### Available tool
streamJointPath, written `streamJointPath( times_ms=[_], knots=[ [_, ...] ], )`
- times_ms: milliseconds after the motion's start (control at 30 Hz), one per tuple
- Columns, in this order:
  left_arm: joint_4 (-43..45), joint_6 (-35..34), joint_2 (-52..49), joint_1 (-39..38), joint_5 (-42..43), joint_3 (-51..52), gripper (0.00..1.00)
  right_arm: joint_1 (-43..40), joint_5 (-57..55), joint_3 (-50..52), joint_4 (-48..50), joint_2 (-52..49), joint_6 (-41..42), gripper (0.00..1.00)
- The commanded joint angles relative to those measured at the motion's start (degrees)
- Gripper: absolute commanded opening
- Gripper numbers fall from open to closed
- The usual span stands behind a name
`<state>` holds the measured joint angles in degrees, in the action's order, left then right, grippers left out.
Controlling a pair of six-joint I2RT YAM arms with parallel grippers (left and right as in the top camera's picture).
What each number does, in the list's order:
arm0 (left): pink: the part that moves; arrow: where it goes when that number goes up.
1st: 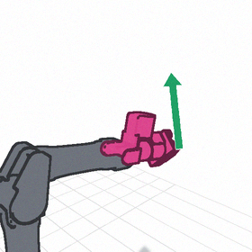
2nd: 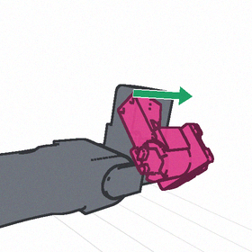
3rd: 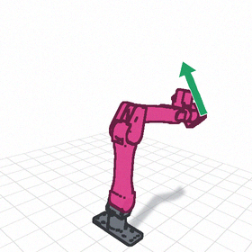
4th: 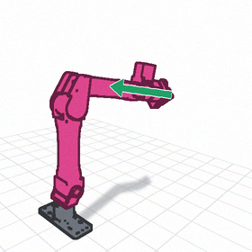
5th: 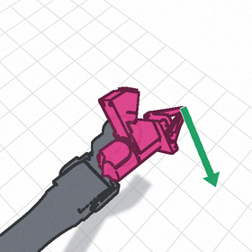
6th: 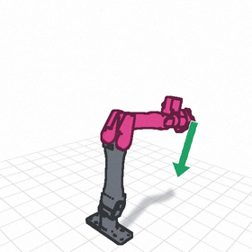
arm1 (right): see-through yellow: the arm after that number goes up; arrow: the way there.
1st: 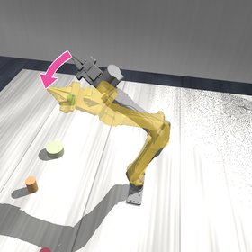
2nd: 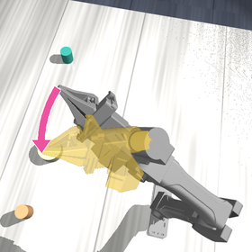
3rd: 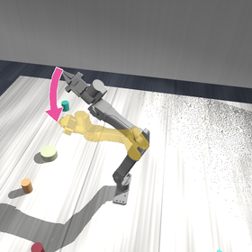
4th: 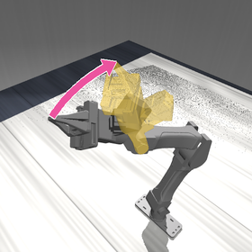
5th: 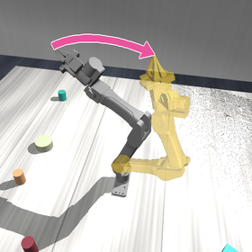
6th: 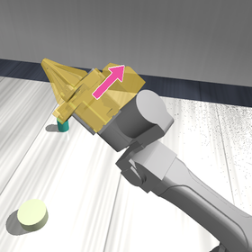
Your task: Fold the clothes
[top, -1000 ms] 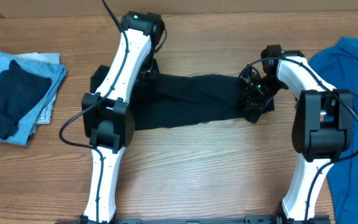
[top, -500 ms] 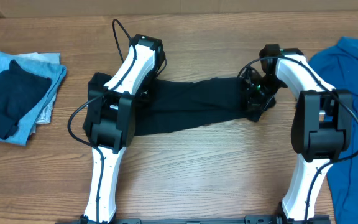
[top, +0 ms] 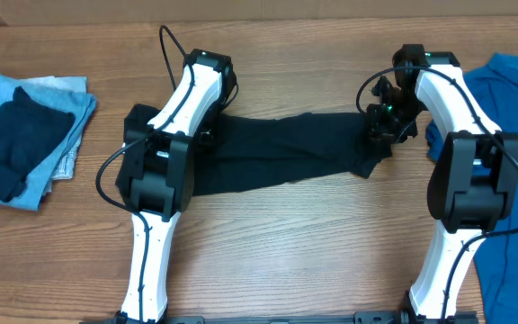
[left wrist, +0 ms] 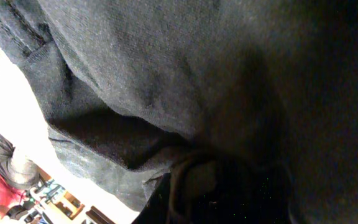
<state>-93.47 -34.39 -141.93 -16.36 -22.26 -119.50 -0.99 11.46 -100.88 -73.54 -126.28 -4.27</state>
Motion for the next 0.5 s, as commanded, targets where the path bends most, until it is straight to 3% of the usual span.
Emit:
streamJointPath(
  times_ms=[0,467],
  knots=[
    [0.3,-0.3,-0.3,0.3,-1.7,0.3,0.06,0.1,2.6,-1.2,1.8,-0.3,1.2,0.39],
    [0.8,0.1,-0.3,0.2,-0.6,0.3,0.07,0.1,10.8,-1.1,4.1,-0.5,4.6,0.43]
  ],
)
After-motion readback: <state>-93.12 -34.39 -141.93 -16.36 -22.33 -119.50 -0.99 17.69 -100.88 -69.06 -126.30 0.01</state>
